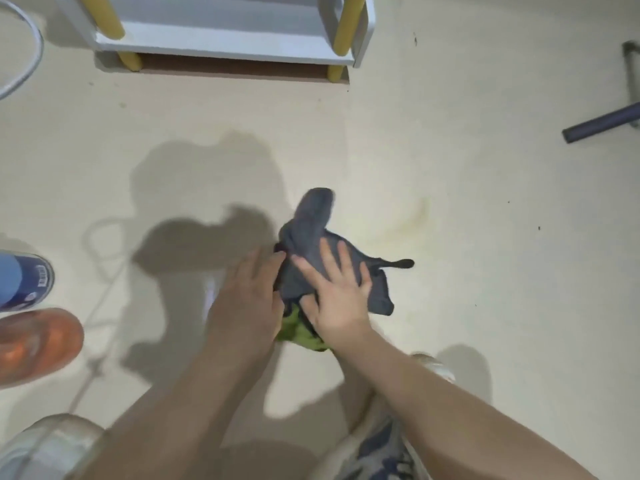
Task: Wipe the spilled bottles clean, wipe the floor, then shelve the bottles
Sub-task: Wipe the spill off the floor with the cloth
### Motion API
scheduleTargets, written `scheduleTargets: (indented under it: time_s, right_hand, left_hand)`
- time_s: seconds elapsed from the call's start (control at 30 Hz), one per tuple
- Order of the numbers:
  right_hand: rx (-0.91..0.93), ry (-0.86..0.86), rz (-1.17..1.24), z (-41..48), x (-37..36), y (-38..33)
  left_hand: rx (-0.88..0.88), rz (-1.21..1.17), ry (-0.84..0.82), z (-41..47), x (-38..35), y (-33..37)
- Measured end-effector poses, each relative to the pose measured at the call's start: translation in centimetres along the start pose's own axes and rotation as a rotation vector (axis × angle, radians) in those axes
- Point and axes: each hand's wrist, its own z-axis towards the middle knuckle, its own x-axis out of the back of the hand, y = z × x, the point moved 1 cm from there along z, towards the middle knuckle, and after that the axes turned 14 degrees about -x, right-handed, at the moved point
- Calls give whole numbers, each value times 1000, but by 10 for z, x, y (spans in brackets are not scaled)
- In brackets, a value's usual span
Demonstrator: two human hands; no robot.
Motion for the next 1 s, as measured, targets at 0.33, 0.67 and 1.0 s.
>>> scheduleTargets:
  time_s: [0.33,0.67,1.0]
  right_hand:
    - [-826,6,223,57,74,136]
    - [-228,-453,664,-28,51,-30]
    - [-24,-882,839,-112,227,-40]
  left_hand:
    - [-92,200,-198,-17,-31,33]
    - [391,-870,-41,-51,42,58]
    - [589,-912,239,-99,197,97]
